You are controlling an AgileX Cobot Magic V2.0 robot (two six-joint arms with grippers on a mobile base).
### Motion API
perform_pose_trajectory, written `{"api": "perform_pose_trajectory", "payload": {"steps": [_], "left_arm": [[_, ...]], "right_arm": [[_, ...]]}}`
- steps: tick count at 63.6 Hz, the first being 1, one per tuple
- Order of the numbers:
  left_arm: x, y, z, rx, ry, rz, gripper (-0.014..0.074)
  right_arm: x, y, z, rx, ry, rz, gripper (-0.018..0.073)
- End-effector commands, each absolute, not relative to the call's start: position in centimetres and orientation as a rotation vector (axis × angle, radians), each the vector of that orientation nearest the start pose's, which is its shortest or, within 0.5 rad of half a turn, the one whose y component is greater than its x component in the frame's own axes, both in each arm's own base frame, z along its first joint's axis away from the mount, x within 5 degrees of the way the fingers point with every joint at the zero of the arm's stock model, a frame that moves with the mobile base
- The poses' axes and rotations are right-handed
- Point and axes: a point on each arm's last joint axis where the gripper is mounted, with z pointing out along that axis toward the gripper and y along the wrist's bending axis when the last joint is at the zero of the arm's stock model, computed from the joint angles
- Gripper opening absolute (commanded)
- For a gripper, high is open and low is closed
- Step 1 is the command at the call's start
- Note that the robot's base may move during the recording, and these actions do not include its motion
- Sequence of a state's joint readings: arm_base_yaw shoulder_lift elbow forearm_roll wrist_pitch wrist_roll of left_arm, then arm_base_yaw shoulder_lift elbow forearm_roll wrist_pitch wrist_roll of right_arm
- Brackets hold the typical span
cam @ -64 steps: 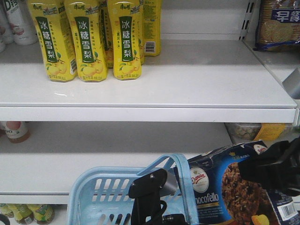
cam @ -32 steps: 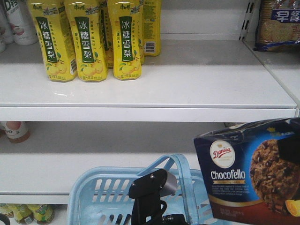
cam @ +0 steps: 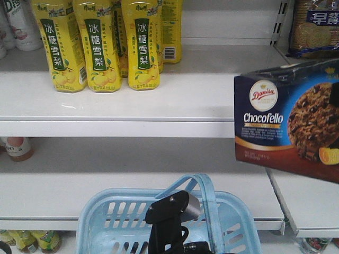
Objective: Left arm holds basket, right arm returns cookies
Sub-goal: 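Lift the Chocofello box out of the basket with the right gripper, then lower the box onto the upper shelf beside the yellow bottles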
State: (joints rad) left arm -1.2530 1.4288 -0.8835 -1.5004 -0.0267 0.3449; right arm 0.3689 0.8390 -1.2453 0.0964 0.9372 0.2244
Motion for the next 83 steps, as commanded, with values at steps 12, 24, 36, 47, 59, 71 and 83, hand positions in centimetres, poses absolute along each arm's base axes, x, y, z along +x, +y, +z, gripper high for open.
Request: {"api": "perform_pose_trajectory", "payload": {"steps": [12,24,36,47,59,71,83], "left_arm": [[10.0,-29.5,30.1,0.100,2.284,-1.428,-0.0006],[10.0,-29.5,30.1,0.100,2.284,-1.428,-0.0006],[10.0,-29.5,30.1,0.100,2.284,-1.428,-0.0006],[10.0,-29.5,30.1,0.100,2.284,-1.428,-0.0006],[10.0,-29.5,30.1,0.100,2.284,-1.428,-0.0006],[10.0,-29.5,30.1,0.100,2.284,-1.428,-0.0006],[10.0,-29.5,30.1,0.100,2.284,-1.428,-0.0006]], "right_arm": [[13.5,4.6,48.7,-0.026,1.750,0.433,0.0153],[15.7,4.8,48.9,0.000,1.686,0.357,0.0153],[18.9,5.4,48.1,0.007,1.683,0.280,0.0153],[22.3,6.6,47.1,-0.009,1.659,0.237,0.0153],[26.3,7.8,44.8,0.005,1.675,0.195,0.0155],[29.6,8.6,42.5,0.058,1.684,0.167,0.0158],[31.5,9.6,41.0,0.052,1.682,0.205,0.0160]]}}
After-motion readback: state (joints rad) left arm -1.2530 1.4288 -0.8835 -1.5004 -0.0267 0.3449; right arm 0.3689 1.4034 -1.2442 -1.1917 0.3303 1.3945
